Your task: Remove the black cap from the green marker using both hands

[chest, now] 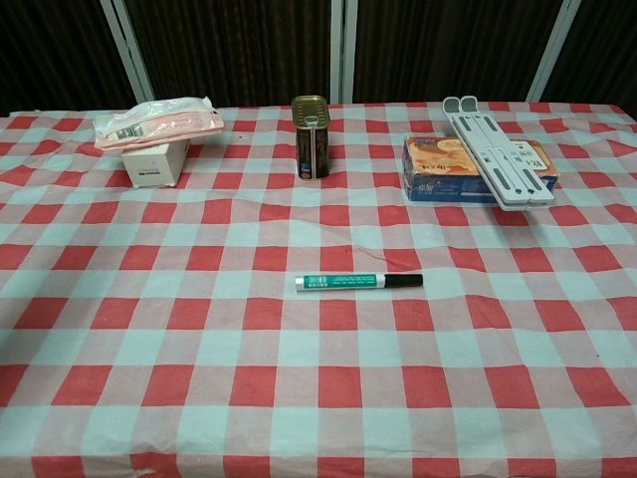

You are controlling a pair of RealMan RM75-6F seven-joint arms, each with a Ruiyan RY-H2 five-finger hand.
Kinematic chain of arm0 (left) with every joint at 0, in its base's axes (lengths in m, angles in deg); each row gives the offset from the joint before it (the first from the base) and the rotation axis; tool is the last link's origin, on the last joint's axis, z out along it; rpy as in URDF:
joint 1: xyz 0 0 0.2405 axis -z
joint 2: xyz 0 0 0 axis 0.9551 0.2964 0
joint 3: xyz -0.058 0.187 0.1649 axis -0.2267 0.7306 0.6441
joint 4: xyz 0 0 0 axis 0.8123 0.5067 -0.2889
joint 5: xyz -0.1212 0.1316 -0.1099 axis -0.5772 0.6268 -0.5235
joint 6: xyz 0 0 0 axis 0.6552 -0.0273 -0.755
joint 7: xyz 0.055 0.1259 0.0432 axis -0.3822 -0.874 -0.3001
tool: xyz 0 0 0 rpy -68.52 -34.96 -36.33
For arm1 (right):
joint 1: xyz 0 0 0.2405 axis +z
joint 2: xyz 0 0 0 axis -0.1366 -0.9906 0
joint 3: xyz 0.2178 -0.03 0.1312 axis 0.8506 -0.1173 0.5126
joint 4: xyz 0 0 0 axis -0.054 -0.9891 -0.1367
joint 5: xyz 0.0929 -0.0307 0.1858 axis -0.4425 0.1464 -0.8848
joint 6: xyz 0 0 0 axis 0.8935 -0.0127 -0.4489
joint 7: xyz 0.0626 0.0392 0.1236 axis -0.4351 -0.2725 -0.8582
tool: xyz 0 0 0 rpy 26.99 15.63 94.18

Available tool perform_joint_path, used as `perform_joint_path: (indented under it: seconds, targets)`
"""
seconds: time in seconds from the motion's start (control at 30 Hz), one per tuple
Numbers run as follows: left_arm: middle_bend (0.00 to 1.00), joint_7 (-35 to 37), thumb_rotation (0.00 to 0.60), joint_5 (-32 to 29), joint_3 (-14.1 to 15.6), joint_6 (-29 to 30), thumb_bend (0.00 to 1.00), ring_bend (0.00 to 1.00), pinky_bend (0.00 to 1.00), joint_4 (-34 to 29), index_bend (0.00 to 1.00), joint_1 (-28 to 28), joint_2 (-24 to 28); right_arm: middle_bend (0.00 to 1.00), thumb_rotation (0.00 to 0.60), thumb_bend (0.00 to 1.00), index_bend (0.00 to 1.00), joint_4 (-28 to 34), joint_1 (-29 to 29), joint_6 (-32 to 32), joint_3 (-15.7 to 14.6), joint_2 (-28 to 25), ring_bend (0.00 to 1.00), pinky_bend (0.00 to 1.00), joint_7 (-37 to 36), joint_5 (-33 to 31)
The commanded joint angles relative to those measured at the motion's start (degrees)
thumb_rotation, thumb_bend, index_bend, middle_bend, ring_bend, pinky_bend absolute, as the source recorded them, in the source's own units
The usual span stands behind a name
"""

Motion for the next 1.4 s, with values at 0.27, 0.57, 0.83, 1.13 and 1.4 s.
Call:
perform_joint_path:
  seconds: [0.27,0.57,0.83,1.13,1.4]
  targets:
    - [0.5,-17.9,0.6,-24.8,-8.5,-13.5,0.17,0.94,1.0,-3.0,0.41,14.9,-11.6,0.1,0.6,0.03,0.16,0.8,1.8,2.4,1.0,-0.1,0.0,0.0,2.3,-1.4]
    - [0.49,-30.8,0.6,-42.6,-10.1,-13.6,0.17,0.96,1.0,2.5,0.43,26.6,-23.6,0.1,0.6,0.03,0.16,3.1,3.2,3.1,2.8,-0.8,0.0,0.0,5.0,-2.8]
    - [0.49,-31.8,0.6,-47.0,-10.5,-12.0,0.18,0.97,1.0,7.2,0.44,31.9,-30.3,0.1,0.6,0.03,0.16,2.9,4.0,4.2,3.1,-0.6,0.0,0.0,5.0,-3.9]
    - [0.48,-33.7,0.6,-50.2,-11.5,-10.3,0.18,0.97,1.0,12.2,0.44,37.3,-35.9,0.1,0.6,0.03,0.16,2.4,4.0,3.8,2.8,-0.4,0.0,0.0,4.3,-4.1]
    - [0.47,-37.5,0.6,-52.3,-10.9,-10.6,0.19,0.97,1.0,18.0,0.46,41.4,-38.9,0.1,0.6,0.03,0.16,1.6,3.9,3.9,2.5,-0.2,0.0,0.0,3.4,-4.6]
